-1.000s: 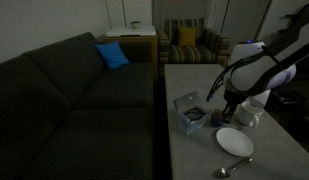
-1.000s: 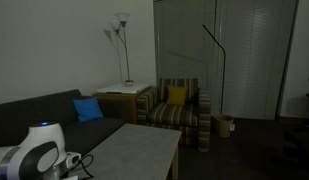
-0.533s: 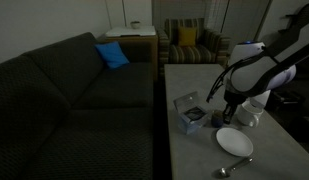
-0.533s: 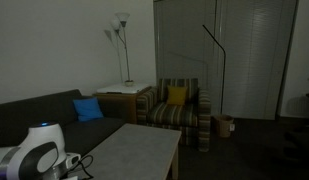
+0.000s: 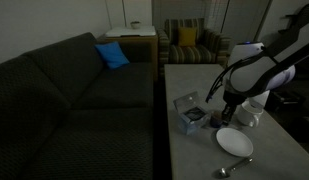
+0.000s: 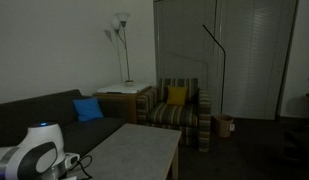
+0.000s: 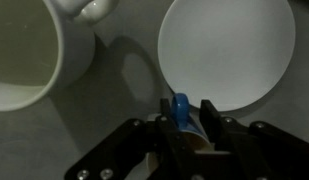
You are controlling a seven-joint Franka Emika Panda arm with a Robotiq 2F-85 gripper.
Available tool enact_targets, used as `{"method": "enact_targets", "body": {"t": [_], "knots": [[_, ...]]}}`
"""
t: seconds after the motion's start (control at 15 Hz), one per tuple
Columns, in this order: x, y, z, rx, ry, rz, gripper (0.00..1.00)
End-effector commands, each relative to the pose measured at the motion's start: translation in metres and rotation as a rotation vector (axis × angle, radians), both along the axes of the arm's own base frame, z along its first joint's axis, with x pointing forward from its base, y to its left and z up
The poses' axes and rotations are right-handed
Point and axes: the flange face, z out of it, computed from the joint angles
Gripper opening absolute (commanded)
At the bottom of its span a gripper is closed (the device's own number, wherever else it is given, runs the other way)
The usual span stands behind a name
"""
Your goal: Put the mug at the right edge of the box
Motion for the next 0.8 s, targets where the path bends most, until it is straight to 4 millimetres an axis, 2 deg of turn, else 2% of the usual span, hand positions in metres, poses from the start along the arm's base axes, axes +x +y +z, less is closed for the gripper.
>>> {"method": "enact_targets", "body": {"t": [0.0, 0.07, 0.13, 0.27, 0.4, 0.6, 0.73], "knots": [[0.001, -0.001, 0.001, 0.015, 0.006, 0.009, 0.59], [0.001, -0.001, 0.001, 0.013, 0.008, 0.010, 0.67], [0.000, 0.002, 0.001, 0.013, 0.034, 0.039, 0.69], [-0.003, 0.007, 0.000, -0.001, 0.080, 0.056, 0.83], [-0.012, 0.005, 0.005, -0.021, 0.200, 0.054, 0.96], [-0.018, 0.002, 0.022, -0.072, 0.281, 0.046, 1.00], [-0.013, 0.003, 0.037, -0.113, 0.283, 0.025, 1.00]]}}
